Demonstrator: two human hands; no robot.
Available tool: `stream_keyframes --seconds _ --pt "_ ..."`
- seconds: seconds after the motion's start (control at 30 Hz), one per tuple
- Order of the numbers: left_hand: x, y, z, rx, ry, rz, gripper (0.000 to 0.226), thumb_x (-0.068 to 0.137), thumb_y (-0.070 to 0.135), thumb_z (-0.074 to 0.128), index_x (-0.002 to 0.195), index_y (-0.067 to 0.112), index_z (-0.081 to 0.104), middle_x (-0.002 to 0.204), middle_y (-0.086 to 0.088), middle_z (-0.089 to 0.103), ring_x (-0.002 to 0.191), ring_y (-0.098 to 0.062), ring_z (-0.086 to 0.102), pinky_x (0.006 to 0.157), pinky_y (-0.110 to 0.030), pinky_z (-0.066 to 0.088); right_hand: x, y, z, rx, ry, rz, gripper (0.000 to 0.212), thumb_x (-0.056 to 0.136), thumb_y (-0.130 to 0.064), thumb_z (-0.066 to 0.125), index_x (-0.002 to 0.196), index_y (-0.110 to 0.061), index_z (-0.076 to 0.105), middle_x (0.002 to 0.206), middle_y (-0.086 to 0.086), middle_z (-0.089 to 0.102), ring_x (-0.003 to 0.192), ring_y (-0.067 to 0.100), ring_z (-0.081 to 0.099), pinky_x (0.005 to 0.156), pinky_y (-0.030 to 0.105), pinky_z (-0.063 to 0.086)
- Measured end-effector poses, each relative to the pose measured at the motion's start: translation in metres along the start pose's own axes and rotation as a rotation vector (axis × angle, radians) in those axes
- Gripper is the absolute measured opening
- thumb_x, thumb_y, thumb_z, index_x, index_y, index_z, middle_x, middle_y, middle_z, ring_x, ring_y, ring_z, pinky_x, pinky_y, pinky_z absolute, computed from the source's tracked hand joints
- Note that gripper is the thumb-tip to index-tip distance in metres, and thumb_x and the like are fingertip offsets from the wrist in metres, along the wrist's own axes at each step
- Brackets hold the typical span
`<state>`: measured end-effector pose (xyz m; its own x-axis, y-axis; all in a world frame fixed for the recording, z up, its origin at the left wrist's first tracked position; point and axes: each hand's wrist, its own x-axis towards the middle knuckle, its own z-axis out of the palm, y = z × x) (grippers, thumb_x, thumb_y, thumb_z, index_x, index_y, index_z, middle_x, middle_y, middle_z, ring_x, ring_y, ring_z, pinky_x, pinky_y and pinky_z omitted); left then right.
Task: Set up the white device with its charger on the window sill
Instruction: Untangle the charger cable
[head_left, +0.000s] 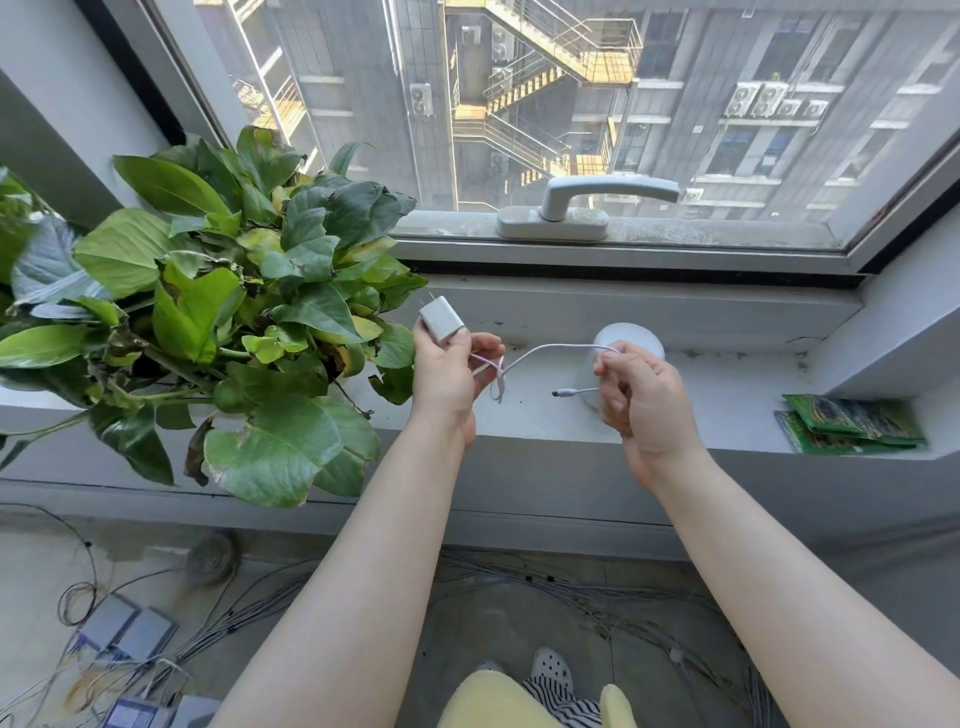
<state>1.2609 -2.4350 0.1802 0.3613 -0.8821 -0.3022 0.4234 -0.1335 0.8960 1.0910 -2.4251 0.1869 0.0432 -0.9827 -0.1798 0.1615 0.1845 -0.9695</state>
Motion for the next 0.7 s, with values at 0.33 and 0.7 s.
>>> stream_keyframes --seconds 0.33,0.7 --pt "0.006 -0.002 -0.008 -0.034 0.223 0.031 0.014 0.098 0.004 0.031 0.108 0.011 0.036 0.069 -0.004 0.052 0.031 -0.001 0.027 0.036 -0.014 0.02 0.001 -0.021 -0.034 0.532 0.181 -0.119 0.025 0.077 -0.013 0.041 0.054 -0.019 0.05 0.06 -0.004 0.051 0.036 0.007 0.022 0.038 0.019 0.014" --pt "-0.014 0.011 0.016 0.099 -0.248 -0.019 0.039 0.101 0.011 0.034 0.138 0.023 0.03 0.09 0.001 0.075 0.098 -0.02 0.067 0.093 -0.037 0.048 0.005 -0.03 0.012 -0.325 -0.114 0.01 0.025 0.083 -0.009 0.051 0.065 -0.01 0.068 0.065 0.0 0.045 0.041 0.004 0.031 0.042 0.013 0.025"
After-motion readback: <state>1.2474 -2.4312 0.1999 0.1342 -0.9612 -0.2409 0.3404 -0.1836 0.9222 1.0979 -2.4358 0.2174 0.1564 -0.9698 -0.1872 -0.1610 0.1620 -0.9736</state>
